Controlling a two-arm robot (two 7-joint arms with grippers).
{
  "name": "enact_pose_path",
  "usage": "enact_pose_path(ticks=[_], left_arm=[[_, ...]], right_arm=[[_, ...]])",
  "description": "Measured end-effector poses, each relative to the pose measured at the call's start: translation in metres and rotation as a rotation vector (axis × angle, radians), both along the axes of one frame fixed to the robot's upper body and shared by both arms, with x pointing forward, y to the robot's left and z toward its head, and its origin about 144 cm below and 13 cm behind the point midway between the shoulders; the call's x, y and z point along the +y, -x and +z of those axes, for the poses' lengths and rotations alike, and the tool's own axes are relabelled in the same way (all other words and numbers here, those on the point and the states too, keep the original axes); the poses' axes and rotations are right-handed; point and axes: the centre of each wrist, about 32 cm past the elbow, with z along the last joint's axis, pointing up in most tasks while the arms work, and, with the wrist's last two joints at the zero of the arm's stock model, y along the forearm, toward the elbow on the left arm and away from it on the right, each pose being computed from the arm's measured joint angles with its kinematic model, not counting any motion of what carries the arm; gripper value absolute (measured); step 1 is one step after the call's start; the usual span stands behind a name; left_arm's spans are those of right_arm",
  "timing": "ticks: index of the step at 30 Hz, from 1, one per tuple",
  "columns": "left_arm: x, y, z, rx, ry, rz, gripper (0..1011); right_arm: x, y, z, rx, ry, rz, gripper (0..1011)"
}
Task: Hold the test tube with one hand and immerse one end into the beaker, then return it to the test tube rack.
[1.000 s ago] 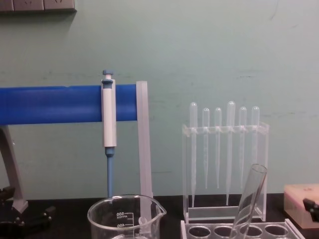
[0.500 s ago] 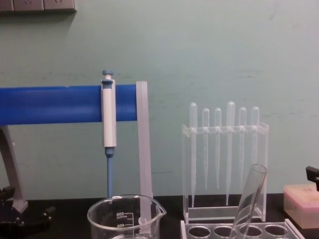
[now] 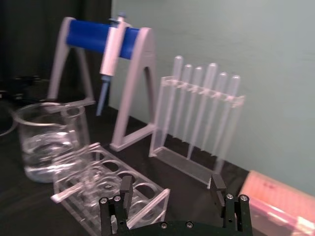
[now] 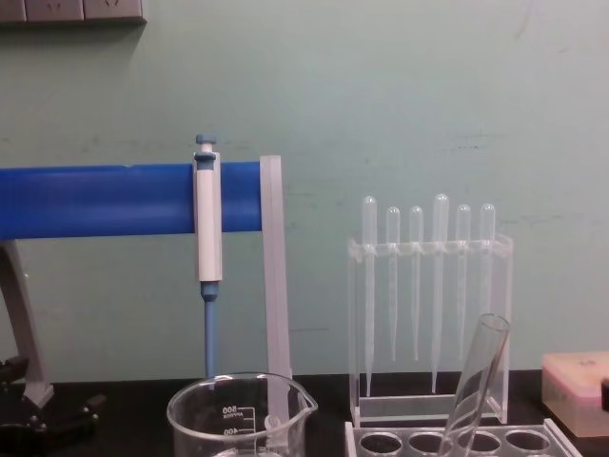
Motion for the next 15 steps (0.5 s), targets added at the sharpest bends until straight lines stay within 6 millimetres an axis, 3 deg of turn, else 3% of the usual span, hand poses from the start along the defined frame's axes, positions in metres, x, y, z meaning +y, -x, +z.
enact_pose_path(ticks=[6,15], left_arm=[[0.000,0.000,0.000,0.000,0.000,0.000,1000],[0.000,0.000,0.000,0.000,0.000,0.000,1000]], right_arm=[[-0.006,0.003,-0.006,-0.011,-0.017,0.123,1002],[0.009,-0.011,-0.013,-0.020,-0.049,0.257,1002]])
